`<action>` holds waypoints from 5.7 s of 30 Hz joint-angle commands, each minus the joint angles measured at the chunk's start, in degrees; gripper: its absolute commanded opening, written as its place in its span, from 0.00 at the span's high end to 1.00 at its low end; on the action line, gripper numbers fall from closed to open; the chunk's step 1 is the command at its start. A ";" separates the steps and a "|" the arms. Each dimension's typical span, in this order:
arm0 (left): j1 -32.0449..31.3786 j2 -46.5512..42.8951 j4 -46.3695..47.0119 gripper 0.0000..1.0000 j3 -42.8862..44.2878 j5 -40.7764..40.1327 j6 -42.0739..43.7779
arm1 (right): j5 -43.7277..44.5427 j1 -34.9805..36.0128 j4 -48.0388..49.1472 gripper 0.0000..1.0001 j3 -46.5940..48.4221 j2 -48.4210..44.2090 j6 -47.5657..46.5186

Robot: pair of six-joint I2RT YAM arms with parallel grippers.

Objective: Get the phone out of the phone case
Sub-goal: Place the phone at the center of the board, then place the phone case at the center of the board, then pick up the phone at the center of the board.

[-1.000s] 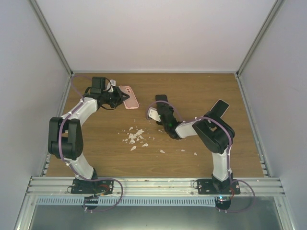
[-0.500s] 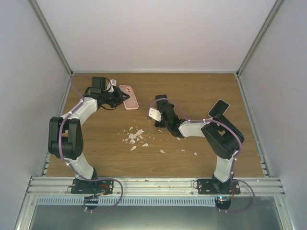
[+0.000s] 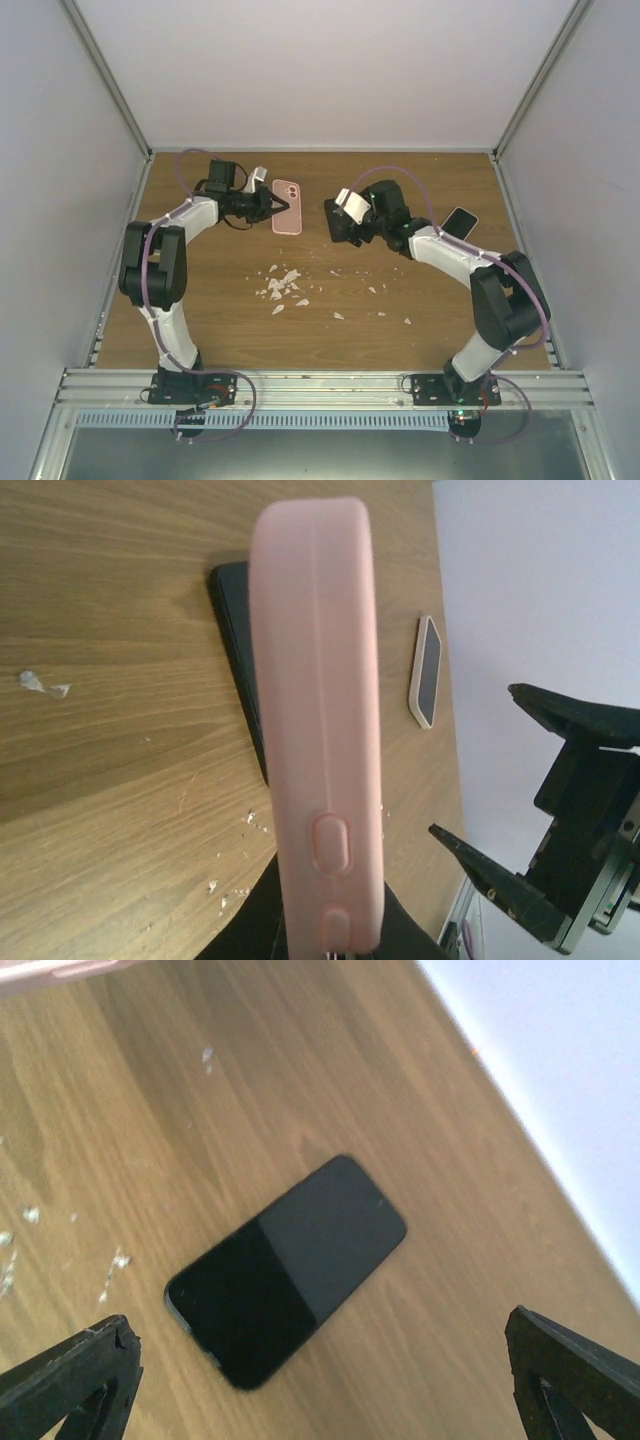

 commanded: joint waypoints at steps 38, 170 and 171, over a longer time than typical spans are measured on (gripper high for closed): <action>-10.11 27.99 0.78 1.00 20.97 -5.56 -0.73 | -10.41 -6.91 -8.78 0.26 3.28 14.55 3.95; 1.06 -19.24 -4.78 0.01 4.34 -36.27 9.68 | -7.13 -45.54 -24.39 0.00 11.95 16.17 43.43; 1.19 -19.20 -4.73 0.01 4.19 -36.16 9.55 | -7.22 -45.47 -24.54 0.00 12.29 16.66 43.55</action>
